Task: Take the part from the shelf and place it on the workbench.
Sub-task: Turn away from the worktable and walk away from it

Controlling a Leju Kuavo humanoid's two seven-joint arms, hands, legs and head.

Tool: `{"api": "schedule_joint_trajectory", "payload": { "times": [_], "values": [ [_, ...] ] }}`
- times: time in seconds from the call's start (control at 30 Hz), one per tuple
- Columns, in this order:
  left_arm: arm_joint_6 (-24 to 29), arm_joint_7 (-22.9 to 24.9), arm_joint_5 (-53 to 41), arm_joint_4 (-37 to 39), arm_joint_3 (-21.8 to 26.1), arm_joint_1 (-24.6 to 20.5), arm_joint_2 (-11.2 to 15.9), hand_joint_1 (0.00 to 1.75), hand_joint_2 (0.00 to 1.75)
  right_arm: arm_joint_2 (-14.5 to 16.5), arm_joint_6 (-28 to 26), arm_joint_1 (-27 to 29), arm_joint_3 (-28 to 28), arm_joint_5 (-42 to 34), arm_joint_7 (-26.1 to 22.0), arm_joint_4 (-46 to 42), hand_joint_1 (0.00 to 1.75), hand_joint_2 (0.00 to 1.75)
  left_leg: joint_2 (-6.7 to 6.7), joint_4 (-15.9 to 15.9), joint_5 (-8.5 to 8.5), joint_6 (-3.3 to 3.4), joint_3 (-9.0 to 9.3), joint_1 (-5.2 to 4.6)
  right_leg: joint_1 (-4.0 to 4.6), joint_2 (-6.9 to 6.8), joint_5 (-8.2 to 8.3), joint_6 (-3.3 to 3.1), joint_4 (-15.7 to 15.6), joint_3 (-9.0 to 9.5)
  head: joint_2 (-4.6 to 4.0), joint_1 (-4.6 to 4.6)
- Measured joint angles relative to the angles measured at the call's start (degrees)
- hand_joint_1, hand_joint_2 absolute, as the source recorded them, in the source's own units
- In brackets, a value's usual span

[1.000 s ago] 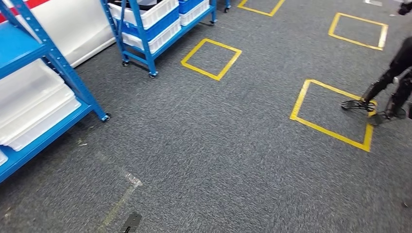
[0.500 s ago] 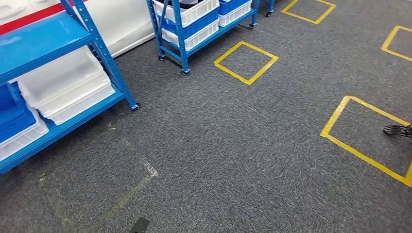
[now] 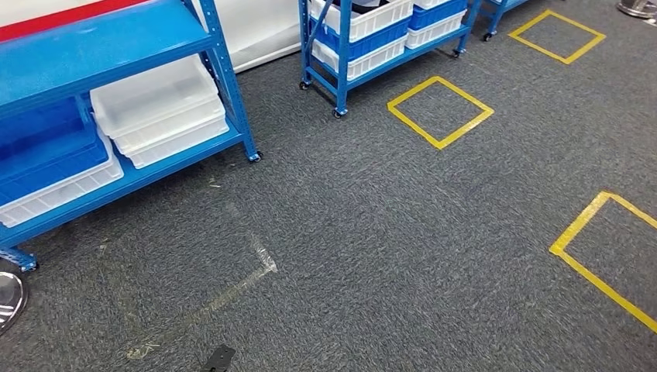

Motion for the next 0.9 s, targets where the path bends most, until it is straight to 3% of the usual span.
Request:
{"api": "schedule_joint_trajectory", "payload": {
  "times": [0.03, 0.07, 0.1, 0.17, 0.23, 0.3, 0.37, 0.43, 0.5, 0.53, 0.57, 0.6, 0.67, 0.73, 0.8, 0.83, 0.9],
  "values": [
    [-0.1, -0.2, 0.0, 0.0, 0.0, 0.0, 0.0, 0.00, 0.00, 0.0, -0.1, 0.1, 0.0, 0.1, 0.0, 0.0, 0.00, 0.00, -0.85, 0.1, -0.08, -0.02, 0.04, 0.05, -0.06, 0.12, 0.88, 0.07, 0.2, -0.46, 0.00, 0.02],
    [-0.2, -0.4, -0.1, 0.0, 0.0, 0.1, 0.0, 0.00, 0.00, 0.0, -0.3, 0.1, 0.0, 0.3, -0.1, 0.0, 0.00, 0.00, -1.75, 0.4, -0.20, -0.14, 0.08, 0.12, -0.20, 0.38, 2.81, 0.16, -1.9, 0.14, 0.00, 0.04],
    [-0.3, -0.6, -0.2, 0.0, 0.0, 0.1, -0.1, 0.00, 0.00, -0.1, -0.5, 0.1, 0.1, 0.6, -0.3, 0.0, 0.00, 0.00, -2.59, 0.7, -0.37, -0.34, 0.07, 0.22, -0.44, 1.15, 5.18, 0.26, -5.5, 1.51, 0.00, 0.07],
    [-0.8, -0.8, -0.7, -0.1, 0.0, 0.0, -0.1, 0.00, 0.00, -0.1, -1.0, 0.0, 0.6, 1.3, -0.4, 0.0, 0.00, 0.00, -4.12, 1.6, -0.87, -0.96, -0.43, 0.24, -0.96, 3.96, 7.78, 0.42, -12.0, 4.00, 0.00, 0.07],
    [-1.3, -0.5, -1.7, -0.1, 0.0, -0.3, -0.1, 0.00, 0.00, -0.1, -1.3, -0.1, 1.2, 1.4, -0.4, 0.0, 0.00, 0.00, -5.44, 2.1, -1.07, -1.68, -1.12, 0.33, -0.93, 5.11, 7.67, 0.17, -13.8, 4.65, 0.00, 0.11],
    [-2.0, 0.4, -3.3, -0.1, 0.0, -0.5, -0.1, 0.00, 0.00, -0.2, -1.4, -0.3, 1.4, 0.4, -0.2, 0.0, 0.00, 0.00, -6.19, 2.0, -0.91, -2.32, -1.54, 0.61, -0.71, 3.69, 7.84, -0.62, -14.1, 5.01, 0.00, 0.13],
    [-3.4, 1.8, -5.7, -0.2, -0.4, -1.2, 0.0, 0.00, 0.00, -0.3, -0.6, -1.6, 1.4, -1.7, 0.9, -0.2, 0.00, 0.00, -3.81, 3.9, -2.00, -2.83, -2.65, 0.57, -0.77, 2.33, 8.16, -1.37, -14.6, 5.47, 0.00, -0.13],
    [-5.5, 3.5, -8.8, -0.2, -1.2, -3.0, -0.1, 0.00, 0.00, -0.5, 0.9, -4.0, 1.4, -4.1, 3.6, -0.4, 0.00, 0.00, -0.24, 10.2, -5.13, -3.19, -5.79, 0.51, -0.57, 0.83, 8.27, -1.74, -14.9, 5.63, 0.00, -0.45],
    [-7.7, 4.8, -11.8, -0.4, -2.3, -5.1, -0.3, 0.00, 0.00, -0.9, 2.8, -7.3, 1.4, -6.0, 7.6, -0.6, 0.00, 0.00, 1.00, 16.8, -7.41, -3.36, -9.32, 0.64, -0.23, -0.82, 8.18, -1.89, -14.9, 5.67, 0.00, -0.52],
    [-8.5, 5.3, -12.9, -0.4, -2.9, -5.9, -0.3, 0.00, 0.00, -1.3, 3.7, -9.0, 1.4, -6.6, 9.4, -0.6, 0.00, 0.00, 1.20, 17.8, -7.14, -3.33, -9.92, 0.66, -0.12, -1.57, 8.11, -1.94, -14.8, 5.73, 0.00, -0.52],
    [-9.1, 5.8, -13.7, -0.5, -3.5, -6.6, -0.3, 0.00, 0.00, -1.6, 4.4, -10.6, 1.4, -7.0, 10.6, -0.6, 0.00, 0.00, 1.40, 16.4, -5.78, -3.21, -9.27, 0.65, -0.06, -2.23, 8.01, -1.95, -14.8, 5.85, 0.00, -0.53],
    [-9.4, 6.0, -14.1, -0.6, -4.1, -7.1, -0.3, 0.00, 0.00, -2.0, 4.9, -11.9, 1.4, -7.3, 11.3, -0.6, 0.00, 0.00, 1.84, 13.0, -3.75, -3.00, -7.55, 0.62, -0.02, -2.84, 7.88, -1.91, -14.8, 6.05, 0.00, -0.54],
    [-9.7, 6.3, -14.5, -0.6, -5.3, -8.1, -0.4, 0.00, 0.00, -2.5, 5.3, -13.9, 1.4, -7.5, 11.6, -0.7, 0.00, 0.00, 4.02, 5.3, -0.65, -2.34, -3.56, 0.16, 0.17, -4.00, 7.50, -1.62, -14.9, 6.52, 0.00, -0.49],
    [-9.5, 6.1, -14.7, -0.7, -6.4, -8.7, -0.4, 0.00, 0.00, -2.9, 5.4, -14.9, 1.4, -7.5, 11.6, -0.8, 0.00, 0.00, 5.07, 2.1, 0.05, -1.70, -2.01, -0.45, 0.32, -5.00, 7.23, -1.13, -14.9, 6.79, 0.00, -0.45],
    [-9.0, 5.6, -15.0, -0.8, -7.3, -9.0, -0.5, 0.00, 0.00, -3.1, 5.3, -15.3, 1.4, -7.2, 11.7, -1.0, 0.00, 0.00, 3.89, 1.8, 0.25, -1.14, -1.95, -0.58, 0.26, -5.71, 7.05, -0.52, -15.1, 7.02, 0.00, -0.47],
    [-8.5, 5.3, -15.1, -0.8, -7.6, -9.0, -0.5, 0.00, 0.00, -3.3, 5.1, -15.4, 1.4, -7.0, 11.8, -1.1, 0.00, 0.00, 3.30, 1.4, 0.40, -0.85, -1.72, -0.48, 0.16, -5.19, 6.79, -0.22, -15.0, 7.05, 0.00, -0.36],
    [-7.4, 4.9, -15.2, -0.8, -8.1, -9.2, -0.6, 0.00, 0.00, -3.8, 4.7, -15.8, 1.4, -6.7, 12.0, -1.3, 0.00, 0.00, 2.17, 0.6, 0.68, -0.22, -1.14, -0.07, -0.01, -2.62, 4.88, 0.21, -11.7, 5.54, 0.00, -0.14]
  ]
}}
